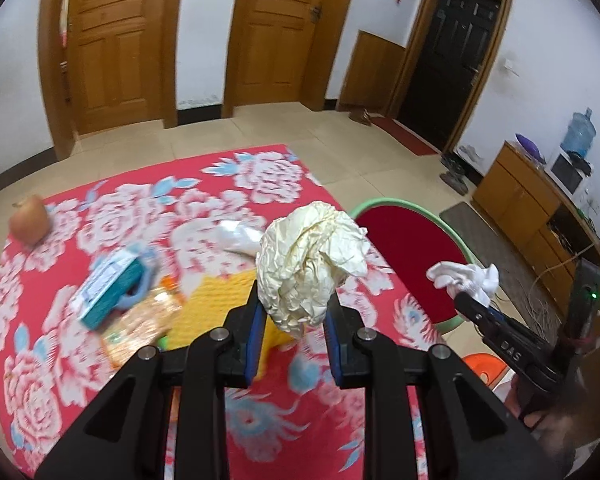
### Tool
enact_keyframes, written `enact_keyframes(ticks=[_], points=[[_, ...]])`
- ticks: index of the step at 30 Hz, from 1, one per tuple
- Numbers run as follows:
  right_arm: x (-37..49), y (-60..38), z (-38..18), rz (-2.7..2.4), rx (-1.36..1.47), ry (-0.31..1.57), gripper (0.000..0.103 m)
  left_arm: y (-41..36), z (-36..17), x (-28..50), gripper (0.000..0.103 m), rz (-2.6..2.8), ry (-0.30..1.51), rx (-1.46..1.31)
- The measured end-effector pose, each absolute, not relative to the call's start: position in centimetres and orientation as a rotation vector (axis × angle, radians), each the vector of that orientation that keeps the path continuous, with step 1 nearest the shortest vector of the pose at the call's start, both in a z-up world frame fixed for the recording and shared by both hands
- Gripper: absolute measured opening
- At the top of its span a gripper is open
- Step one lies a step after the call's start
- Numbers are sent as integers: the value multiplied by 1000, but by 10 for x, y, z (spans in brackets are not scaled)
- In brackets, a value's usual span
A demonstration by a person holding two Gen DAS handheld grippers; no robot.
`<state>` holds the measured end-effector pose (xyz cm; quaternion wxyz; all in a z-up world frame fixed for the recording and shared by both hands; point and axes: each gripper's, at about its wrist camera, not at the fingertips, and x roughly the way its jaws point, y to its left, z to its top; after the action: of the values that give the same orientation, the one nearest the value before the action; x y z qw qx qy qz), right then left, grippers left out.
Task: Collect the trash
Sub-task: 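Drop the white sock into the red tub while the left gripper carries paper over it, then open the left gripper to drop the crumpled paper into the red tub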
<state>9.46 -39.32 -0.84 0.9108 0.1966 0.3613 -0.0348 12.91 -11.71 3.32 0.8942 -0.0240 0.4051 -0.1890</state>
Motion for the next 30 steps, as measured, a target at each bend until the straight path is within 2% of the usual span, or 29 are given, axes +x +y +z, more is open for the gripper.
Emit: enact_keyframes(ticks=[8, 12, 19, 24, 30], points=[[113, -425, -23, -93, 489, 749, 30, -165, 21, 152, 26, -432, 883, 8], [116, -437, -27, -91, 538, 735, 38, -186, 14, 159, 26, -468, 903, 29], [107, -452, -23, -137, 563, 693, 44, -214, 4, 168, 26, -497, 918, 69], [96, -462, -22, -185, 577, 688, 55, -234, -3, 174, 26, -514, 933, 98], [85, -480, -26, -232, 622, 685, 56, -259, -10, 179, 26, -531, 948, 138]])
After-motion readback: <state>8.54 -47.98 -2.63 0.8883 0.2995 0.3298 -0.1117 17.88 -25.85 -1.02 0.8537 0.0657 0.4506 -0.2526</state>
